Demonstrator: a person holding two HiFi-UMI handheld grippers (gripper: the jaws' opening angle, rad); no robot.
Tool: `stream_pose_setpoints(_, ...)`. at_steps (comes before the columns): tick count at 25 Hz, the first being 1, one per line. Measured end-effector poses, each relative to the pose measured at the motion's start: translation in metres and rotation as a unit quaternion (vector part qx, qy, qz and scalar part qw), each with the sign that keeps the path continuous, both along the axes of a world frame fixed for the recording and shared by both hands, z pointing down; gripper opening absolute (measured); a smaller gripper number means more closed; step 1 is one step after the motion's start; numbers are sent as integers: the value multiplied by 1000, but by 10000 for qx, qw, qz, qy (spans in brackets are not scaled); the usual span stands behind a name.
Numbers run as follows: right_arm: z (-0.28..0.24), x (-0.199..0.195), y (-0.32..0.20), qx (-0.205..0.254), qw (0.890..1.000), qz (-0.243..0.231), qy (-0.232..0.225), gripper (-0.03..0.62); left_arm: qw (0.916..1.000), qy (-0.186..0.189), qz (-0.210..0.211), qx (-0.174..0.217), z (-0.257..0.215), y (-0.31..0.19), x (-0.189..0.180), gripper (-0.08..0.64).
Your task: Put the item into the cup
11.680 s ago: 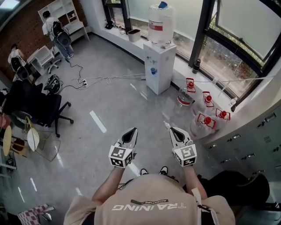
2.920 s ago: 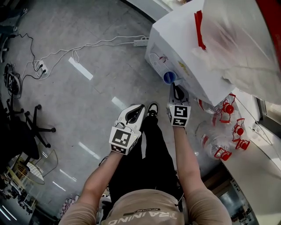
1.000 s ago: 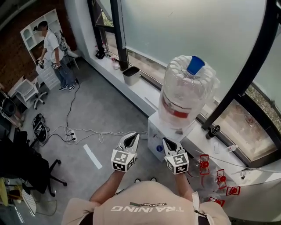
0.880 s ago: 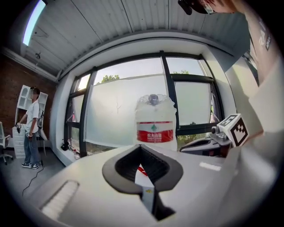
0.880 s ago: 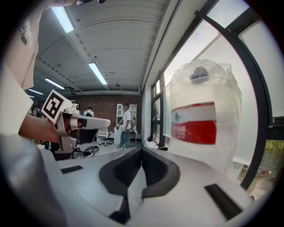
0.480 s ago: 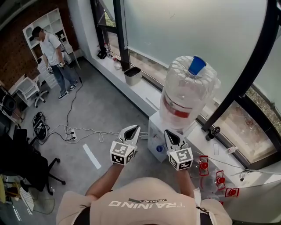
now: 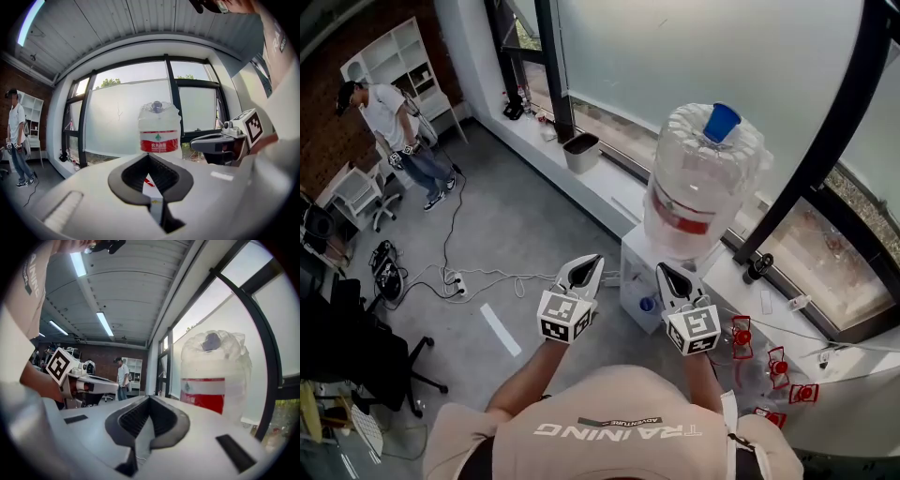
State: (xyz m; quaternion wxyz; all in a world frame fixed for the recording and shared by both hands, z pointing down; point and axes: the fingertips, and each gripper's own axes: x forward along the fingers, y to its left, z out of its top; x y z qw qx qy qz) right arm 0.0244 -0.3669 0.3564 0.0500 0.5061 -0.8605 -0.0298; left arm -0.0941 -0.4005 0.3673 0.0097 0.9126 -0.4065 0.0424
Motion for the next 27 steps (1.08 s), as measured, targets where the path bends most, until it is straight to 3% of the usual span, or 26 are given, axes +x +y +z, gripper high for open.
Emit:
stream_pose_setpoints(4,1,4,2,-122,9996,84,-251,11,10000,3,60,-3,0,1,0,8)
stream_pose_setpoints(13,9,11,15,-163,9996,219,-115,11,10000,24,-79,-12,1,-2,-15,8)
stream_pose_setpoints(27,14,10,14,-196,9997,137,5,11,9999,10,108,-91,16,17,4,8)
